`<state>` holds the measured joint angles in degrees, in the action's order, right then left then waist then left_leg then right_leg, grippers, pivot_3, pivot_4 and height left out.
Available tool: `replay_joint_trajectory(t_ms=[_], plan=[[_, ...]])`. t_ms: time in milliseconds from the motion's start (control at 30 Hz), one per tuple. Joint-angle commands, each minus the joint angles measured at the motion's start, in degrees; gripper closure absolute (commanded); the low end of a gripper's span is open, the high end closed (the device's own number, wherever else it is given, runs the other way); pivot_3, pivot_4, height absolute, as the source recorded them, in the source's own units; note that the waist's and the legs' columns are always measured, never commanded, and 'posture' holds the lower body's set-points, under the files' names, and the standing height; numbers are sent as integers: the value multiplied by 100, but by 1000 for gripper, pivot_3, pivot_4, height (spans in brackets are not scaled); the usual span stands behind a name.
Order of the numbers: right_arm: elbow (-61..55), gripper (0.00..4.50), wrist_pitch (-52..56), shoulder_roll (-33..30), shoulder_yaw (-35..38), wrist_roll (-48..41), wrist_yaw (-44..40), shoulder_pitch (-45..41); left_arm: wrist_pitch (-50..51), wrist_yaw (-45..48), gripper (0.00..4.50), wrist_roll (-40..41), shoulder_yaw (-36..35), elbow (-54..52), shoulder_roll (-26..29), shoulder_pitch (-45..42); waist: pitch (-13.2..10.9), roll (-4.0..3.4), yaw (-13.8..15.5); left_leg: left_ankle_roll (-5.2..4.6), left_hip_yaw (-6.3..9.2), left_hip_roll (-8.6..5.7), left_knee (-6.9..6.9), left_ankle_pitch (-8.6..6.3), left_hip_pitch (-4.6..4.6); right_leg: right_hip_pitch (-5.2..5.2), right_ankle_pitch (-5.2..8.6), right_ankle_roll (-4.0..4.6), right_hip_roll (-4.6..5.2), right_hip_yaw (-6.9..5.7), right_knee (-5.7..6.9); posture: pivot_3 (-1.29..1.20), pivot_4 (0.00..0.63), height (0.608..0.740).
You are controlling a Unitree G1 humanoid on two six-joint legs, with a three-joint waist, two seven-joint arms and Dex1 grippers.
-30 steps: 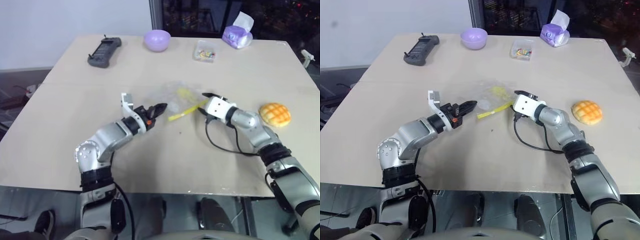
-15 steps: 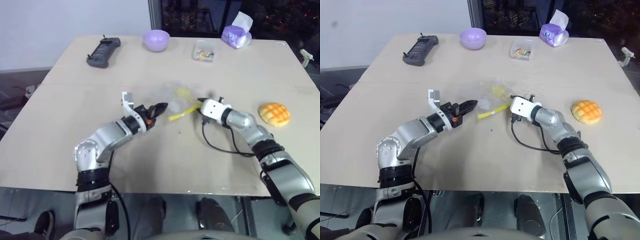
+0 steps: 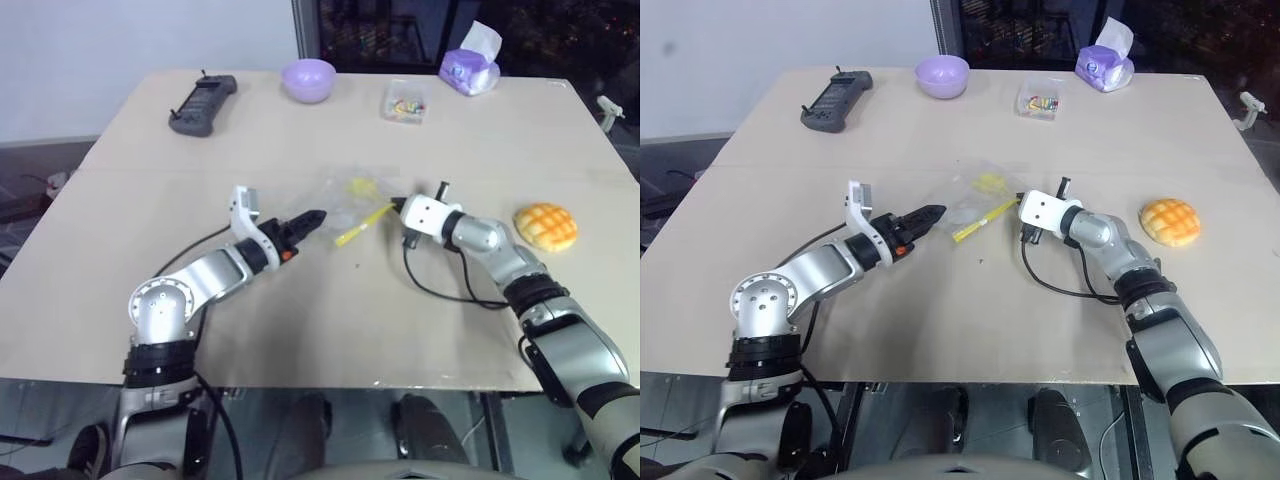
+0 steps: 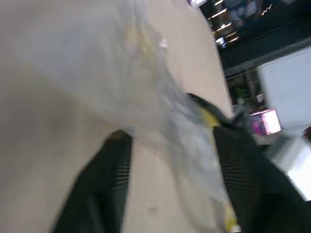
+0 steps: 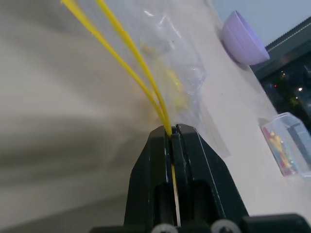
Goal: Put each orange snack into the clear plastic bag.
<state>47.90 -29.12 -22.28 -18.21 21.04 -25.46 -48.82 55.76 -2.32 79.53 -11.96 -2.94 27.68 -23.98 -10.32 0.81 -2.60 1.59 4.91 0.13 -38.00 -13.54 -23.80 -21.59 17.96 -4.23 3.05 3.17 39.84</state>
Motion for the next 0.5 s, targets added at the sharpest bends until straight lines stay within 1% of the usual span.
replay_joint_trajectory(t_ms=[33,133,233,300,333,433,500], plan=[[-411,4500,221,-86,100,38,49,-190,-344,1262,1838,-923,25,-368,647,230,-1,-1,-3,1,-1,1,3,0,0,-1,0,0,-1,0,-2,0,150,740],[-771,4500,507,-141,9,385,269,-198,-1019,2009,1838,-1898,69,-378,1136,291,-2,-3,1,8,-8,2,26,5,4,-9,1,1,-2,7,-5,0,150,740],[-1046,4500,711,-151,-99,714,443,-158,-1586,2443,1838,-2592,125,-405,1241,198,-2,-3,37,17,-2,1,52,11,6,-13,1,3,0,1,-13,0,150,740],[-1331,4500,1145,59,-72,562,186,-104,-2199,2792,1838,-3320,455,-803,1314,-132,-5,1,38,18,-1,2,57,11,5,-13,2,3,1,-1,-17,0,150,740],[-1447,4500,1341,142,-74,535,114,-93,-2315,2889,1838,-3594,657,-1000,1332,-272,-6,4,42,18,1,2,57,12,1,-14,1,3,1,-4,-20,0,150,740],[-1759,4500,2253,416,-109,761,162,-88,-2730,3226,1838,-4651,1506,-1486,1422,-479,-7,6,30,18,1,1,58,12,-3,-12,1,3,3,-5,-24,0,150,740],[-1834,4500,2520,568,-117,758,164,-100,-2999,3402,1838,-5411,2025,-1558,1534,-490,-4,0,22,18,-7,0,70,11,2,-11,1,3,3,3,-34,0,150,740]])
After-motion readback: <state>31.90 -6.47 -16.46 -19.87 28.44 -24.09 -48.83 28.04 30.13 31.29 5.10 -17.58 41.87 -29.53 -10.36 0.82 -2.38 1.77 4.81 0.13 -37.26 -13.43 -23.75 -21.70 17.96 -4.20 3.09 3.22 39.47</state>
